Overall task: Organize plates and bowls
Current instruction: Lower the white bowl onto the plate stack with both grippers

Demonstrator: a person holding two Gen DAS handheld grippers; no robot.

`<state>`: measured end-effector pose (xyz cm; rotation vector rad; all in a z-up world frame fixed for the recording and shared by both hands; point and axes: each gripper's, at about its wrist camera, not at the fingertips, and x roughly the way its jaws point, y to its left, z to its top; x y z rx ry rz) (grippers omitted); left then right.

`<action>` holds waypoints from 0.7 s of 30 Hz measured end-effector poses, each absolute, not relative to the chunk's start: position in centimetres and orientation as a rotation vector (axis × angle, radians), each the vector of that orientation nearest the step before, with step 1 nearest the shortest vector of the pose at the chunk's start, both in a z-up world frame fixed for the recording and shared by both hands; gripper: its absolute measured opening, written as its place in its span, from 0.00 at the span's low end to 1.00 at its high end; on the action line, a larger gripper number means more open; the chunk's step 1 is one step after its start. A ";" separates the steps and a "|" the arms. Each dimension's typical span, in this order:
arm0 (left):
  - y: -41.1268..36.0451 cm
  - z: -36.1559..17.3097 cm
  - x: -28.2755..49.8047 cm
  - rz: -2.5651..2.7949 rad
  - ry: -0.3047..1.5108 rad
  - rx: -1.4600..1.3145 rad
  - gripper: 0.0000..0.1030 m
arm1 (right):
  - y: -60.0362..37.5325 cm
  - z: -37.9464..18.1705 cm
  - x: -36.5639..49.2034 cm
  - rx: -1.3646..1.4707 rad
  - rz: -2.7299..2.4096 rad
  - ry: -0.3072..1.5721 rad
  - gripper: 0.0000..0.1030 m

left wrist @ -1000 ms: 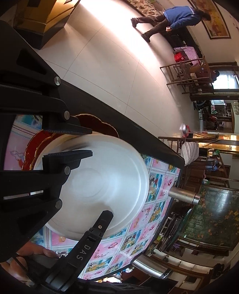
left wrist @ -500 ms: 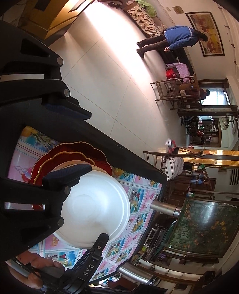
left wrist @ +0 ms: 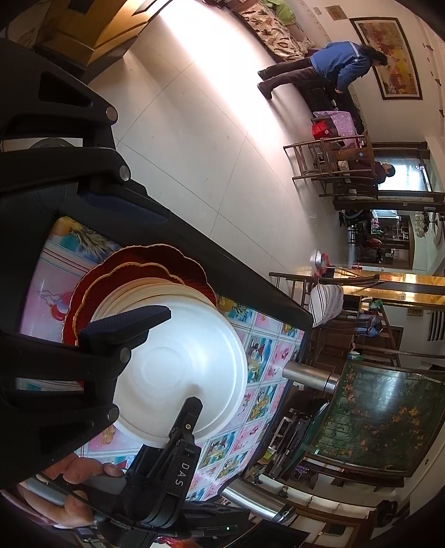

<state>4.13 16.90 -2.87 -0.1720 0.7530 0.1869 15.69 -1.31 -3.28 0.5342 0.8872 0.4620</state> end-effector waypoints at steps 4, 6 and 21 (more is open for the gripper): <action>16.9 -2.9 4.2 0.184 0.756 -0.171 0.47 | -0.9 -5.0 16.5 0.641 0.487 0.973 0.28; 16.8 -2.8 4.0 0.182 0.752 -0.173 0.47 | -1.0 -5.3 16.8 0.706 0.534 0.993 0.24; 18.1 -3.3 3.5 0.198 0.768 -0.207 0.47 | 2.6 -3.0 17.3 0.488 0.497 0.961 0.35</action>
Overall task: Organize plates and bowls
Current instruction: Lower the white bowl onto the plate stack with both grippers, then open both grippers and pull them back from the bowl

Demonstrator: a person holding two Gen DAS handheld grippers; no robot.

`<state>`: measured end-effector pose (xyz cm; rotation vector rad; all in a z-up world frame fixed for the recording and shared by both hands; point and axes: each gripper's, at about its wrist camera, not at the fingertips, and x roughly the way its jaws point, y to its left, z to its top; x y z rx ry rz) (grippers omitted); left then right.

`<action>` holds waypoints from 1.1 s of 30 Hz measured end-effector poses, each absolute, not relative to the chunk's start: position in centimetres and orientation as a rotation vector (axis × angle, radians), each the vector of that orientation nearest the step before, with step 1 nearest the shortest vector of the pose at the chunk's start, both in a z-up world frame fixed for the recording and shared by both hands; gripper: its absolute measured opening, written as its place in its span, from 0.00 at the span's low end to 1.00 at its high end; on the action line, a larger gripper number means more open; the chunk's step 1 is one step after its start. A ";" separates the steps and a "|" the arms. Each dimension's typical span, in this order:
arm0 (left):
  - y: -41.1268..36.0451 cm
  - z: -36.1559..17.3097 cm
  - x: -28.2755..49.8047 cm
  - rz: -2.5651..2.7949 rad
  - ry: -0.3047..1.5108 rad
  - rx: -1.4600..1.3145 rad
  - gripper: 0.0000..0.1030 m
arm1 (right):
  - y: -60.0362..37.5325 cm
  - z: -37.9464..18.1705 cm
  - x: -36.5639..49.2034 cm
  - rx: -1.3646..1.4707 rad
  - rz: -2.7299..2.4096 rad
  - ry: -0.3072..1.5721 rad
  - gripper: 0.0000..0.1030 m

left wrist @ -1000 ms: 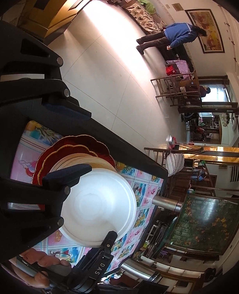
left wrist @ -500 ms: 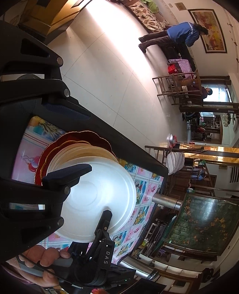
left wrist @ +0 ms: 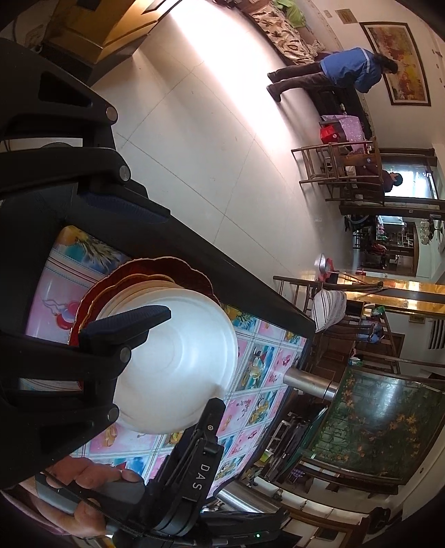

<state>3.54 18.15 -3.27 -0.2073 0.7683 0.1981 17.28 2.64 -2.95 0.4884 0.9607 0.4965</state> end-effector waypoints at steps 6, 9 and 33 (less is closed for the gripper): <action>17.8 -3.3 3.2 0.178 0.772 -0.210 0.47 | 3.8 0.1 16.1 0.244 0.458 0.850 0.52; 17.5 -3.3 3.1 0.186 0.772 -0.200 0.47 | 1.6 0.9 15.4 0.288 0.430 0.777 0.52; 10.1 -0.9 -1.2 0.178 0.608 -0.214 1.00 | -10.8 -3.6 3.4 0.378 0.529 0.704 0.53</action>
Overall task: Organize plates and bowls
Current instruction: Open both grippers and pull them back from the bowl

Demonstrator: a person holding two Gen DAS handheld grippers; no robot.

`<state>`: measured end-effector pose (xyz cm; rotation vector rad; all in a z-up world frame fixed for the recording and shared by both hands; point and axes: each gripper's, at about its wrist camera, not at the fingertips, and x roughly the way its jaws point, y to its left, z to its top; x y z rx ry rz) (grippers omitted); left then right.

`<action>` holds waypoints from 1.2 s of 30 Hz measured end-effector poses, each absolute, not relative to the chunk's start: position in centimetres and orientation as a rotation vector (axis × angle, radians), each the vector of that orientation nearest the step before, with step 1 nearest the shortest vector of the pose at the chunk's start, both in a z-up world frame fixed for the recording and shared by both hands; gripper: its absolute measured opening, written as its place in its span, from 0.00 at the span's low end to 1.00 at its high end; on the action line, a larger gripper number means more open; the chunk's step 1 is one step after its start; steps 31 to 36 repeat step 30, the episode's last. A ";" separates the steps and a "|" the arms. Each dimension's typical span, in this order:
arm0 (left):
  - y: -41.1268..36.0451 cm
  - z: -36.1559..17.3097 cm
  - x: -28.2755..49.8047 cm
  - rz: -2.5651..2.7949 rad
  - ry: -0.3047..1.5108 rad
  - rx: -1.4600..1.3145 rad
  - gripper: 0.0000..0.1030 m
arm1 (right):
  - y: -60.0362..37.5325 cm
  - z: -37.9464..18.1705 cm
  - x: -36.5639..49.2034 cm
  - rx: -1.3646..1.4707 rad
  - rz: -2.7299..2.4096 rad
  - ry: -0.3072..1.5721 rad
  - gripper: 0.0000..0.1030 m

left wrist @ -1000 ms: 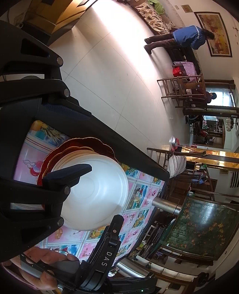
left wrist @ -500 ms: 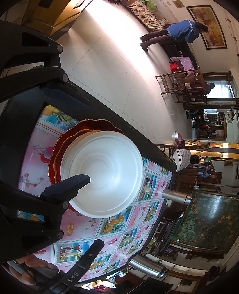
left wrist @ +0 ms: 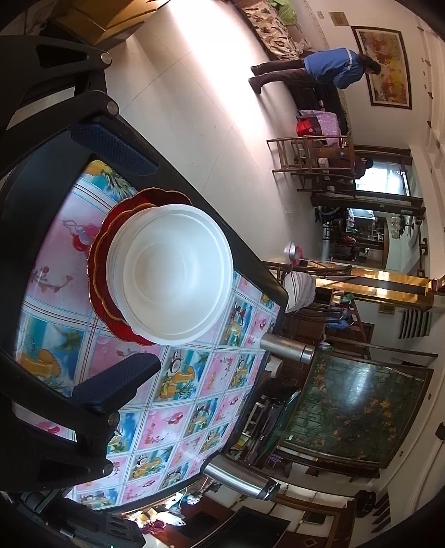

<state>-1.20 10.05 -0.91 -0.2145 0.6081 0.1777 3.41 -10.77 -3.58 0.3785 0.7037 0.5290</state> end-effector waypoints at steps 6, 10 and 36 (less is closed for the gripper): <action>8.9 -0.3 -1.7 0.218 0.576 -0.156 1.00 | -11.8 -3.2 3.2 0.417 0.541 0.692 0.53; 8.1 0.1 -2.2 0.243 0.537 -0.094 1.00 | -11.6 -2.8 3.0 0.420 0.557 0.681 0.53; 7.2 -1.0 -2.8 0.275 0.550 -0.109 1.00 | -11.6 -2.1 2.8 0.486 0.551 0.672 0.53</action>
